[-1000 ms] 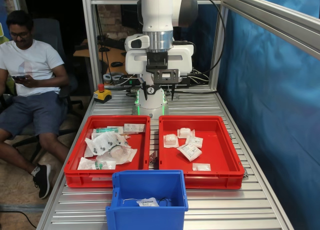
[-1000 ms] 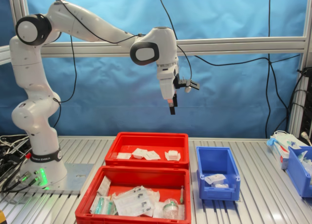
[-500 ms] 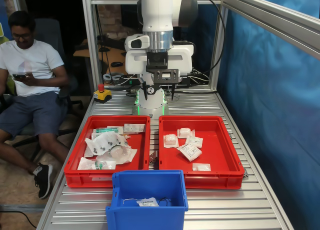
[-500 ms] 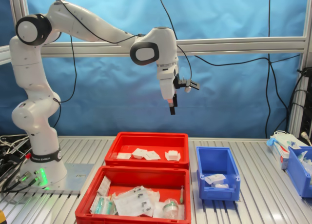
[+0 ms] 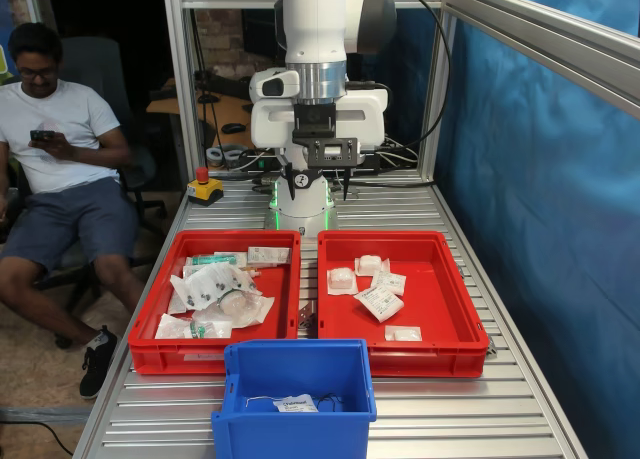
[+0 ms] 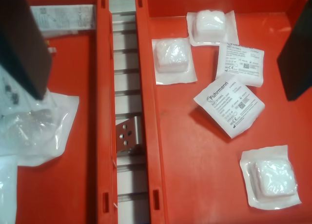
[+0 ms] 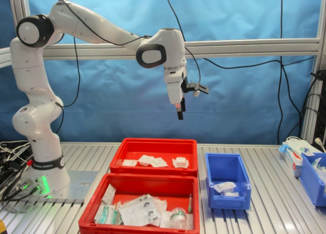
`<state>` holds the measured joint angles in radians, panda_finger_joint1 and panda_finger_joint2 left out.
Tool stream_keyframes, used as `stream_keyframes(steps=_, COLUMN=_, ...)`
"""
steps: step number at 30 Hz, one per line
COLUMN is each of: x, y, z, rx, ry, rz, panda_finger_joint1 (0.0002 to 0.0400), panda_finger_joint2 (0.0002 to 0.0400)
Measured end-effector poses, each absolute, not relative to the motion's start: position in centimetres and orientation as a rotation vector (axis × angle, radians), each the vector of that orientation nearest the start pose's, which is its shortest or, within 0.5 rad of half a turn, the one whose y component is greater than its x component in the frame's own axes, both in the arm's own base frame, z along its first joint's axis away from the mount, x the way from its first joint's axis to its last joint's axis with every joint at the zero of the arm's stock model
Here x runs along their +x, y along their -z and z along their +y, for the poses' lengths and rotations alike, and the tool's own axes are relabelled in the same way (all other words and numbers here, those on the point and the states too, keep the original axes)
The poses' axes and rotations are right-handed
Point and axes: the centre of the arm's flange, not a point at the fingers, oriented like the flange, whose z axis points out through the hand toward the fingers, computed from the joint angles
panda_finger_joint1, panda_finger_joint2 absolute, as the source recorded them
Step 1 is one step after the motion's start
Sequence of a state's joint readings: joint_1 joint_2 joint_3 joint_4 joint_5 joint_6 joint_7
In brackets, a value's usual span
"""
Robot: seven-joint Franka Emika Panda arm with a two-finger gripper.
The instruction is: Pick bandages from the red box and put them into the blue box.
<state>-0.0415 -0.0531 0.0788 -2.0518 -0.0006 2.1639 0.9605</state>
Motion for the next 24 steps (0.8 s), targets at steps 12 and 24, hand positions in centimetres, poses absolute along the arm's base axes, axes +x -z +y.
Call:
stream_keyframes(steps=12, x=55.2, y=-47.7, z=4.9, rx=-2.769, ry=0.221, rz=1.292, panda_finger_joint1=0.04, panda_finger_joint2=0.04)
stream_keyframes(steps=24, x=55.5, y=-44.5, z=8.5, rx=-2.834, ry=0.139, rz=1.211, panda_finger_joint1=0.04, panda_finger_joint2=0.04)
